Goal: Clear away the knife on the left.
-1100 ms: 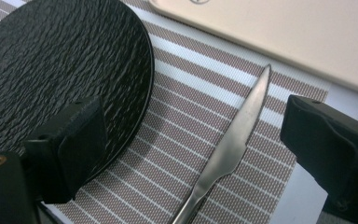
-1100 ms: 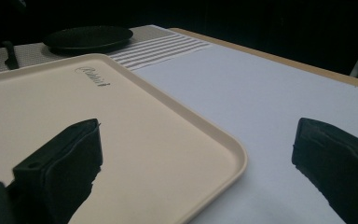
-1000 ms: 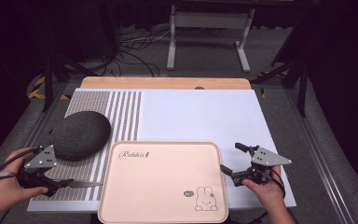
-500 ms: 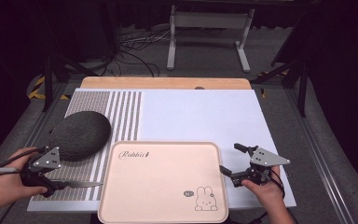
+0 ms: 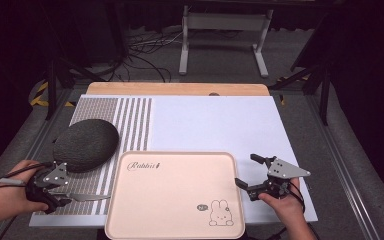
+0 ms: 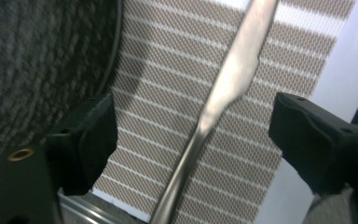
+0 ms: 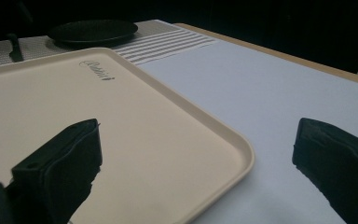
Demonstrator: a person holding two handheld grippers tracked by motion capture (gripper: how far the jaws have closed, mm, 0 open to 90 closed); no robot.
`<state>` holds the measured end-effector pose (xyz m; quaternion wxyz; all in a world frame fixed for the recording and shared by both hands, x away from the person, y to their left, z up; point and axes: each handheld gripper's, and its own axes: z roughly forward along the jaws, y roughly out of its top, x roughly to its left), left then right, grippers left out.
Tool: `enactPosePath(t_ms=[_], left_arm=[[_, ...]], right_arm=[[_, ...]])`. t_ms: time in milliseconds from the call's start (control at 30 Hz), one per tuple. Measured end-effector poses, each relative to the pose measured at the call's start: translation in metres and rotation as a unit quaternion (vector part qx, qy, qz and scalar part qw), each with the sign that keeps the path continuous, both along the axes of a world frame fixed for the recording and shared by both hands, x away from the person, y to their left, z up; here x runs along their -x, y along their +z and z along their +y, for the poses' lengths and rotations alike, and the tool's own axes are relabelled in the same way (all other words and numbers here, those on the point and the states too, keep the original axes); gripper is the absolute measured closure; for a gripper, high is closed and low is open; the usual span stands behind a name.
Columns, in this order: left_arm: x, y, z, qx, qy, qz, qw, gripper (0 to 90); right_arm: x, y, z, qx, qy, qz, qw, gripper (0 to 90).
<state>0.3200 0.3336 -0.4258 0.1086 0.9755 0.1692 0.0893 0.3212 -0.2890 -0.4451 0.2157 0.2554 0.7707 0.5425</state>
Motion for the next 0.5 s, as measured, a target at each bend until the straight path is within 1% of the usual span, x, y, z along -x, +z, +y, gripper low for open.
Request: enactPosePath(t_ms=[33,100,133,167,200,233,267,300,333,367,433,467,500], left_arm=[[0.000,0.000,0.000,0.000,0.000,0.000,1.0000,20.3],[-0.001,-0.004,0.001,0.000,0.001,0.013,0.9999,21.8],[-0.002,-0.005,0.001,0.002,-0.008,0.018,0.9998,21.8],[-0.003,-0.007,0.001,-0.003,-0.012,0.024,0.9996,24.1],[-0.004,-0.008,0.000,-0.004,-0.017,0.025,0.9995,26.1],[-0.005,-0.009,0.000,-0.007,-0.025,0.026,0.9993,26.4],[-0.007,-0.010,0.000,-0.012,-0.030,0.028,0.9991,28.9],[-0.010,-0.011,-0.001,-0.019,-0.036,0.039,0.9984,31.2],[-0.010,-0.011,-0.001,-0.019,-0.036,0.039,0.9984,33.4],[-0.011,-0.012,-0.001,-0.023,-0.038,0.043,0.9981,33.4],[-0.014,-0.013,-0.001,-0.034,-0.042,0.051,0.9972,36.1],[-0.016,-0.013,-0.001,-0.040,-0.044,0.055,0.9967,38.9],[-0.017,-0.013,-0.001,-0.045,-0.044,0.056,0.9964,40.7]], right_arm=[[0.000,0.000,0.000,0.000,0.000,0.000,1.0000,2.3],[0.000,0.000,0.000,0.000,0.001,0.000,1.0000,2.3],[0.000,0.000,0.000,0.000,0.001,0.000,1.0000,2.3],[0.000,0.000,0.000,0.000,0.002,0.000,1.0000,2.3],[0.000,0.000,0.001,0.000,0.003,0.000,1.0000,2.3],[0.000,0.000,0.001,0.000,0.003,0.000,1.0000,2.2],[0.000,0.000,0.001,0.000,0.003,-0.002,1.0000,2.0],[0.000,-0.001,0.001,0.001,0.003,-0.003,1.0000,2.0],[0.001,-0.001,0.002,0.001,0.005,-0.003,1.0000,2.0],[0.001,-0.001,0.002,0.001,0.005,-0.003,1.0000,2.0],[0.001,-0.001,0.002,0.002,0.005,-0.002,1.0000,2.0],[0.001,-0.001,0.002,0.003,0.006,-0.002,1.0000,2.0],[0.001,-0.001,0.002,0.003,0.007,-0.002,1.0000,2.0]])
